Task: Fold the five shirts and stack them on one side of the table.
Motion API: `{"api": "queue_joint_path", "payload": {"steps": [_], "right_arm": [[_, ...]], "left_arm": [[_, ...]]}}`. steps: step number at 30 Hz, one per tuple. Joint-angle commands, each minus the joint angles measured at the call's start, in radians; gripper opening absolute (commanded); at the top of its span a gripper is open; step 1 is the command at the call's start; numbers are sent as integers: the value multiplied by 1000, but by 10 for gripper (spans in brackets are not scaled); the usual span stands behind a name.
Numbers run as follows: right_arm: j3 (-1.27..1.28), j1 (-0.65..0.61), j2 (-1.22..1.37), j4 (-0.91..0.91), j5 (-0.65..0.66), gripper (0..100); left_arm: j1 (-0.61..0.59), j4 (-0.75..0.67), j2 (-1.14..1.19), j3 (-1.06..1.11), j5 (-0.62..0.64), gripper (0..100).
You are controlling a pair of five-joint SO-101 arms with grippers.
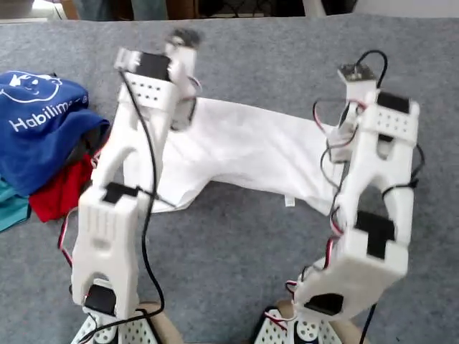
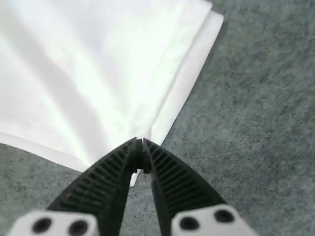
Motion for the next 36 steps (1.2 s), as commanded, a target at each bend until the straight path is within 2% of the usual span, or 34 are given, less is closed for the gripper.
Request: {"api": "queue_joint_path", "payload": {"steps": [1, 5, 8, 10, 14, 19, 23, 27, 31, 33, 36], "right_arm": [[174, 32, -76, -146, -15, 15], [225, 78, -25, -206, -6, 15], [229, 104, 42, -207, 46, 15], [225, 130, 93, -212, 68, 15], [202, 181, 114, -206, 95, 15], [180, 158, 45, -173, 94, 15], [168, 146, -54, -124, 87, 15], [170, 141, -153, -112, 40, 15], [177, 46, -159, -101, 3, 15], [188, 2, -119, -124, -29, 15], [193, -6, -31, -152, -57, 15]], "left_arm": [[25, -278, -419, 596, 5, 29], [25, -704, -615, 1187, 3, 32], [-12, -815, -595, 1343, 11, 32], [-47, -810, -545, 1340, 12, 32], [-97, -663, -410, 1185, 11, 30], [-133, -595, -279, 1087, 5, 28], [-108, -595, -359, 1112, 5, 28], [-53, -585, -568, 1182, 3, 28], [-5, -551, -812, 1205, 5, 29], [-25, -609, -890, 1219, 5, 30], [-122, -796, -878, 1274, 5, 33]]}}
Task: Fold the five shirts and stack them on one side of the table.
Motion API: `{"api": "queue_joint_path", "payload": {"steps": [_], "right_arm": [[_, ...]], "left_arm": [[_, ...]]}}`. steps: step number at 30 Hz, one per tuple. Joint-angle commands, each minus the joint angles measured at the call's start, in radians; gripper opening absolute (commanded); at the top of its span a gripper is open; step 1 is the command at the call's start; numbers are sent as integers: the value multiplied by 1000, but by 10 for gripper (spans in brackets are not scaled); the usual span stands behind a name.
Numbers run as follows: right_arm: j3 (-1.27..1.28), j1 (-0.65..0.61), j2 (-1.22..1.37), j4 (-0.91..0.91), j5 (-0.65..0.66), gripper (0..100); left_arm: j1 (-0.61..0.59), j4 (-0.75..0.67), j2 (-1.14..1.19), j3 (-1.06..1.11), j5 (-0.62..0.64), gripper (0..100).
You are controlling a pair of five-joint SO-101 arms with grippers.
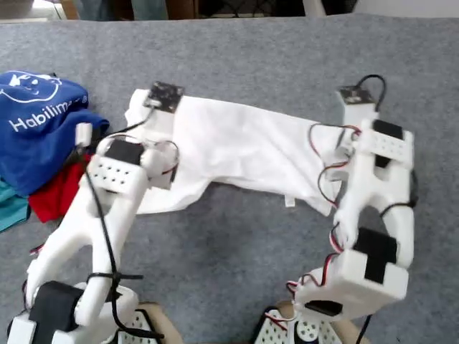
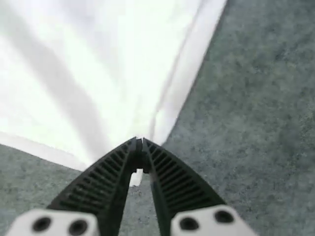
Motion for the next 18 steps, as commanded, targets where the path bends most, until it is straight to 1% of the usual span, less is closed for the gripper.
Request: {"api": "queue_joint_path", "payload": {"steps": [1, 2, 4, 7, 9, 10, 13, 15, 18], "right_arm": [[-21, -11, 76, -35, -29, 15], [-21, 3, 105, -46, -29, 15], [-21, 35, 160, -69, -25, 15], [-30, 80, 211, -78, 3, 15], [-42, 81, 213, -77, 12, 15], [-47, 81, 213, -77, 18, 15], [-73, 71, 186, -54, 34, 15], [-85, 57, 139, -18, 51, 15], [-85, 2, 18, 25, 95, 15]], "left_arm": [[-105, -209, -8, 50, 3, 33], [-133, -250, 32, 61, 2, 33], [-170, -276, 130, 51, -29, 34], [-196, -275, 310, 10, -57, 45], [-213, -270, 411, -25, -60, 44], [-220, -244, 448, -58, -58, 44], [-252, -132, 463, -156, -46, 42], [-277, -124, 450, -173, -20, 41], [-312, -74, 350, -182, -46, 42]]}}
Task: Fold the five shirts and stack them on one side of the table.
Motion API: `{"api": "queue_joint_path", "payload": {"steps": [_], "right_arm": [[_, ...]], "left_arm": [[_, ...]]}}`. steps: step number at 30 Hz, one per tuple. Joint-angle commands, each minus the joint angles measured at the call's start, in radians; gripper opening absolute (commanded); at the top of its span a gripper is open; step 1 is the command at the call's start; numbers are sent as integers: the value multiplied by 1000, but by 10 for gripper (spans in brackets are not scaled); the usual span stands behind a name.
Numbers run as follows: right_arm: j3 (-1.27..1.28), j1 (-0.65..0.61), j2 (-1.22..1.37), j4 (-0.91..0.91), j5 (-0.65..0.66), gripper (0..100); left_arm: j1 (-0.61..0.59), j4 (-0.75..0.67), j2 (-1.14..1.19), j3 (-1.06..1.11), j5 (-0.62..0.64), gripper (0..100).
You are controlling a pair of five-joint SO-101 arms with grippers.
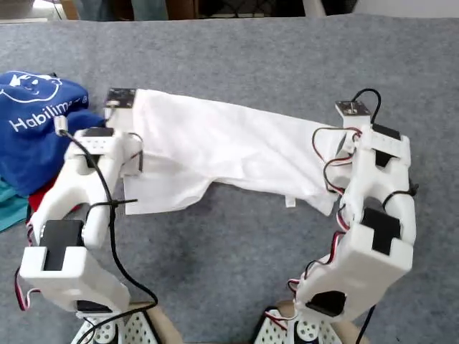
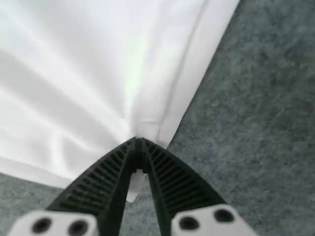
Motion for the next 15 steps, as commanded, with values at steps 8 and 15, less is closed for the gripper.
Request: {"api": "queue_joint_path", "payload": {"steps": [8, 15], "right_arm": [[-27, -359, -346, 133, 132, 18], [-25, -373, -266, 118, 51, 18]], "left_arm": [[-127, 124, -572, 346, -84, 69], [-82, 218, -789, 490, -71, 193]]}}
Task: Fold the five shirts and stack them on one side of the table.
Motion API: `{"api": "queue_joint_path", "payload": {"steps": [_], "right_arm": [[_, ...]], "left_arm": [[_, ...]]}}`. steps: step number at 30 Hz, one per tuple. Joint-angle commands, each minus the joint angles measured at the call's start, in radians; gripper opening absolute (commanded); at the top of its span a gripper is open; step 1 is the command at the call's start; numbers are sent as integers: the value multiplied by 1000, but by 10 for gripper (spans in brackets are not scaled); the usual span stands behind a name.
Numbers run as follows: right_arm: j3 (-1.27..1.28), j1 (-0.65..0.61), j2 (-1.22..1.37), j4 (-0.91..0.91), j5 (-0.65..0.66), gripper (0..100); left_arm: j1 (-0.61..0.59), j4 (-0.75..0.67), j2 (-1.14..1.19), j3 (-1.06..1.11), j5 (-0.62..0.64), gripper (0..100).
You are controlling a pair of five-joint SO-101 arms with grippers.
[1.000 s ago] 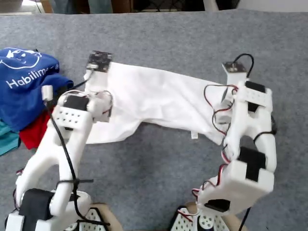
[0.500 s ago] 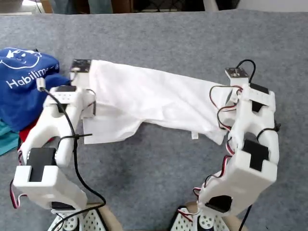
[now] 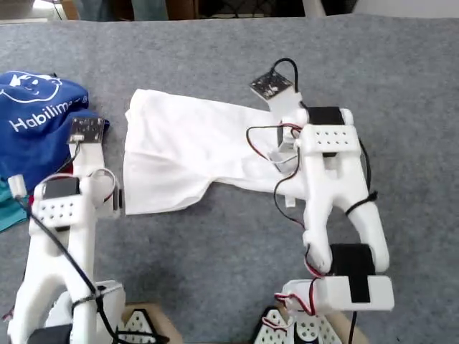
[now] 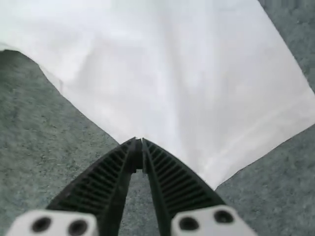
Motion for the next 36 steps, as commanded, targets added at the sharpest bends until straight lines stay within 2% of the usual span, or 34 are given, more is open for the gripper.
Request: {"api": "queue_joint_path", "payload": {"steps": [1, 5, 8, 10, 15, 18, 22, 27, 29, 30, 33, 36], "right_arm": [[-24, 69, 16, -29, -51, 18], [-22, 242, 36, -129, -92, 17], [5, 305, 41, -219, -91, 16], [48, 311, 36, -281, -87, 16], [200, 293, 41, -491, -94, 16], [271, 292, 41, -585, -94, 16], [291, 301, 39, -621, -94, 18], [291, 301, 42, -626, -94, 18], [291, 301, 42, -626, -94, 18], [291, 301, 42, -634, -94, 18], [295, 302, 42, -643, -94, 18], [294, 313, 42, -644, -94, 18]], "left_arm": [[77, 95, -51, -24, 20, 201], [199, 196, -34, -116, 55, 241], [240, 255, -21, -130, 163, 303], [242, 249, 11, -119, 204, 321], [251, 41, 49, -82, 411, 320], [248, -68, 58, -67, 361, 309], [208, -61, 58, -68, 422, 304], [236, 38, 58, -120, 473, 316], [266, 58, 58, -127, 370, 321], [277, 64, 58, -122, 244, 321], [274, 78, 58, -122, -270, 320], [249, 75, 64, -157, -611, 297]]}}
